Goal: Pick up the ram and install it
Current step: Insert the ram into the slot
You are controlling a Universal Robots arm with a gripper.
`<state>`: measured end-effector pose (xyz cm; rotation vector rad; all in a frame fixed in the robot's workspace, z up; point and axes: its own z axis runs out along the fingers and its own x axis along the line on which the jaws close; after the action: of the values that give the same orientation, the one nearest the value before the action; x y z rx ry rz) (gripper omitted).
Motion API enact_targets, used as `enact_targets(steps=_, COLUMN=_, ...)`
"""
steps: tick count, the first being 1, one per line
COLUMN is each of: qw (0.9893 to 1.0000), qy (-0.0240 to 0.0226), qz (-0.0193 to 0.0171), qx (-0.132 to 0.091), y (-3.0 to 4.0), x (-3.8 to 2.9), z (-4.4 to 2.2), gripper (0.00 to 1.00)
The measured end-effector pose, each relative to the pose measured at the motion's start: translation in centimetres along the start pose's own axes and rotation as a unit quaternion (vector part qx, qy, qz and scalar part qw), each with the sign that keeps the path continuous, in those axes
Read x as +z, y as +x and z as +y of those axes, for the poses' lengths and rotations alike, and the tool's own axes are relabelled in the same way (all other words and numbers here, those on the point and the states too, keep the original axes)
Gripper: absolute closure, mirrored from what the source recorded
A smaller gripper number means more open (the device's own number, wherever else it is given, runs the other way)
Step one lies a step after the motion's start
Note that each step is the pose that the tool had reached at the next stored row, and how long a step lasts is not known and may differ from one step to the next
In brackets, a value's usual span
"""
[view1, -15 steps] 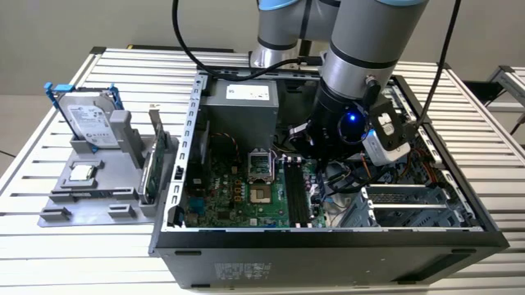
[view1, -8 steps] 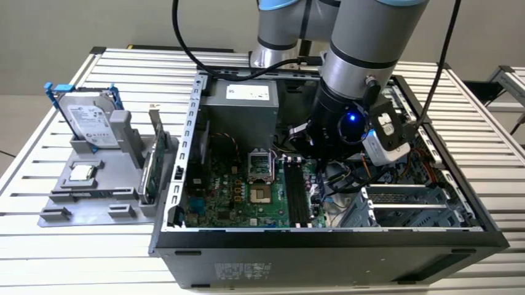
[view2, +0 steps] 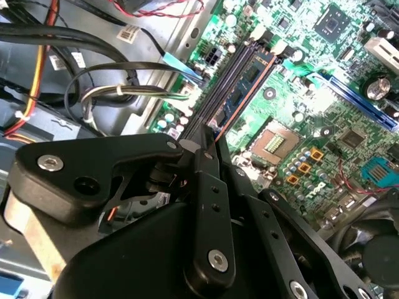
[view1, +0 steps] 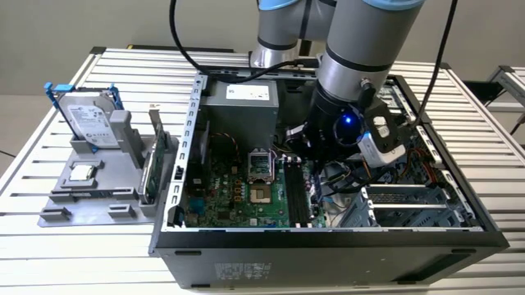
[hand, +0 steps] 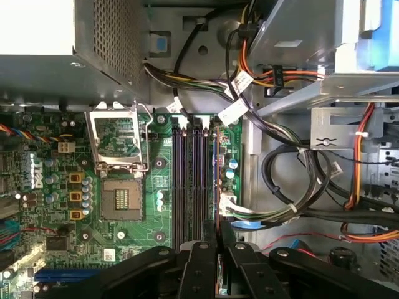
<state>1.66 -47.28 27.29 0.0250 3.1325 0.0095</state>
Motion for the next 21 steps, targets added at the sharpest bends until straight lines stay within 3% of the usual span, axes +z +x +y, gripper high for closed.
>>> enact_targets(steps=15, qw=1.0, qy=0.0005, qz=0.0004, qx=0.0, y=0.14, x=2.47, z=-0.02, gripper=1.0)
enact_targets(steps=21, qw=1.0, qy=0.0006, qz=0.0004, qx=0.0, y=0.13, x=2.58, z=-0.02, gripper=1.0)
